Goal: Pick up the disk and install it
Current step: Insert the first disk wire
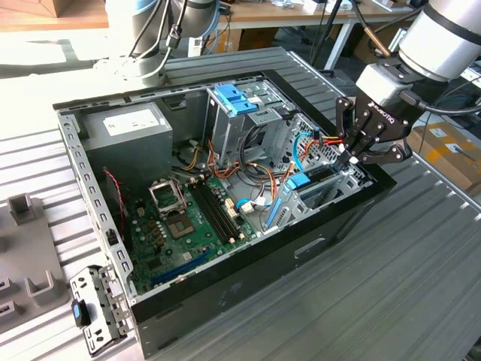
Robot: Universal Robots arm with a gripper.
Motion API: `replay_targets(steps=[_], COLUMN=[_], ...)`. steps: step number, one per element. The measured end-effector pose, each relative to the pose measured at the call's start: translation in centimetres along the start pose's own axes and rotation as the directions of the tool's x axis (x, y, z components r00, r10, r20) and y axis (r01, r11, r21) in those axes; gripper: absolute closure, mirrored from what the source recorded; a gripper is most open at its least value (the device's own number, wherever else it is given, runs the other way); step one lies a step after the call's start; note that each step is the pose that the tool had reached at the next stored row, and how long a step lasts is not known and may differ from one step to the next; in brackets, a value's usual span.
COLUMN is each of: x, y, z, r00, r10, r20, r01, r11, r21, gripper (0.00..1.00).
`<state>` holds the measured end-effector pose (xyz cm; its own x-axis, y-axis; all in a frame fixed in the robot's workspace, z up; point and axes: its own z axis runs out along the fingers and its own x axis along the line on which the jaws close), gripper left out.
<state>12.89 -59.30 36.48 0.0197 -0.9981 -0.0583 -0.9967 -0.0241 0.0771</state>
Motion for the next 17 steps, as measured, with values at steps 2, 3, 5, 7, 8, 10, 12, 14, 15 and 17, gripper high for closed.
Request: replay_targets(steps=[2,3,5,7,8,10,12,14,15,17], x=[0.01,0.0,0.01,0.01,0.01,0.01,0.0,0.01,0.01,0.0], y=[0.01,0.0,0.0,0.0,0.0,0.0,0.0,0.0,0.0,0.01], z=[0.01,0.04,0.08,0.08,0.07,0.07,0.08,0.08,0.08,0.07], r00=[1.0,1.0,1.0,1.0,1.0,1.0,1.0,1.0,1.0,1.0], r10=[0.0,-0.001,-0.003,-0.003,-0.003,-0.003,-0.003,-0.003,-0.003,-0.006], r20=[-0.0001,-0.0004,-0.0012,-0.0013,-0.0014,-0.0014,-0.0014,-0.0015,-0.0015,-0.0018], r01=[0.0,0.001,0.003,0.003,0.003,0.003,0.003,0.003,0.003,0.007], r11=[1.0,0.9998,0.9987,0.9986,0.9986,0.9985,0.9984,0.9982,0.9982,0.9982], r21=[0.0039,0.0202,0.0508,0.0529,0.0535,0.0548,0.0568,0.0593,0.0595,0.0593], gripper=[0.89,0.89,0.89,0.89,0.89,0.89,0.89,0.89,0.89,0.89])
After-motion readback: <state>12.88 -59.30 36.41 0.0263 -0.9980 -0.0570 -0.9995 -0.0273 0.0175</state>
